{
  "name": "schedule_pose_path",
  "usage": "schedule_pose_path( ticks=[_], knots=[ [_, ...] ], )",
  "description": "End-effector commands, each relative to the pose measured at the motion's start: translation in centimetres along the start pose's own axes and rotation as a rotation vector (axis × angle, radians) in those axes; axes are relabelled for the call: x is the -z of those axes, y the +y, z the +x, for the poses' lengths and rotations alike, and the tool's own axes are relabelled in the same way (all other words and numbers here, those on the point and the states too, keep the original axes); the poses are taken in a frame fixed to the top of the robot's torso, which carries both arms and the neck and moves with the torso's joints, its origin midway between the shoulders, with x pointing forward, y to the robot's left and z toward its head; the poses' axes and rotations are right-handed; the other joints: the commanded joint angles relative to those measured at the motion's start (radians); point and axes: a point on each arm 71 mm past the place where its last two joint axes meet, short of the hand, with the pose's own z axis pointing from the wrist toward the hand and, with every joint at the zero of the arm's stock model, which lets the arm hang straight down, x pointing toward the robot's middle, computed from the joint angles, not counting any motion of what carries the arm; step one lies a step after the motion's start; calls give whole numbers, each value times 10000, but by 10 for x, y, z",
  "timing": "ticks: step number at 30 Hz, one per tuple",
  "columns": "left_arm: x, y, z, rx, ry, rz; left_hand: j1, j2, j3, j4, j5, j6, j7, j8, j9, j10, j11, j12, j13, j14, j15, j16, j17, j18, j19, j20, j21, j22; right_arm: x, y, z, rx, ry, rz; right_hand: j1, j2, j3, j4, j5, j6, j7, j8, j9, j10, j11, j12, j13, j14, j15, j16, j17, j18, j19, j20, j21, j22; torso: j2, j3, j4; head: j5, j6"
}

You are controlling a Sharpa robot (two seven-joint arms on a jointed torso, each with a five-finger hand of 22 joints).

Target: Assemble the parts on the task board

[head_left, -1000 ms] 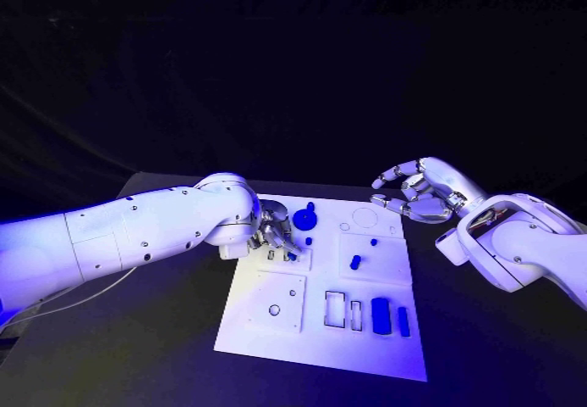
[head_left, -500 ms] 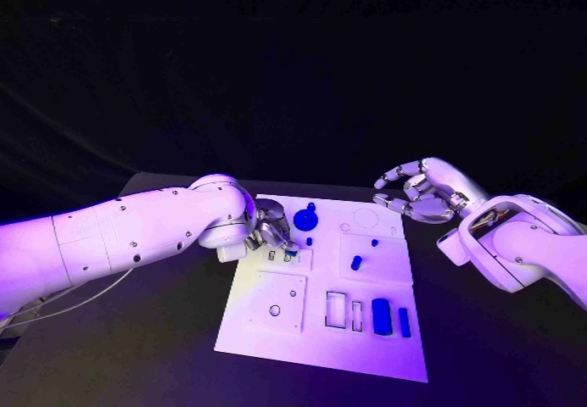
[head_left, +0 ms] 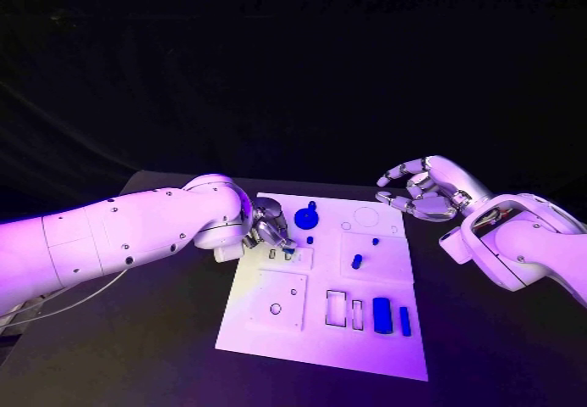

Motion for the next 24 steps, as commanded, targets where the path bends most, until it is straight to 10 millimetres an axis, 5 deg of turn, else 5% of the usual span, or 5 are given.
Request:
schedule_pose_path(
  ticks=[1,11,24],
  knots=[
    [0,-1,0,-406,-250,-78,-155,-35,1604,-1673,132,287,-201,60,589,100,-9,58,48,1039,-49,35,2634,-156,72,-19,66,61,0,1,1,57,9,-72,64,17,51,-13,40,-42,-42,38,11,-41,-57,-61,1318,873,-59,-37,1971,67,483,-55,-63,2115,8,9,-6,24,-10],
    [-5,-3,3,-935,-379,-406,-737,-179,1973,-2052,762,427,-273,193,809,309,-74,286,280,1039,-106,35,2634,-199,210,-74,177,291,-1,1,3,44,51,-82,41,15,48,3,60,-43,-41,44,13,-51,-54,-72,1306,870,-58,-41,1961,71,473,-56,-77,2106,18,11,-30,67,-38],
    [-9,-2,8,-1148,-410,-627,-940,-229,2009,-2119,873,483,-309,281,897,393,-100,393,385,1039,-126,35,2634,-216,259,-92,215,376,-1,1,4,25,73,-109,18,16,45,15,76,-43,-42,51,16,-50,-54,-70,1308,871,-57,-42,1961,73,468,-56,-84,2101,24,-5,-24,55,-68]
  ],
)
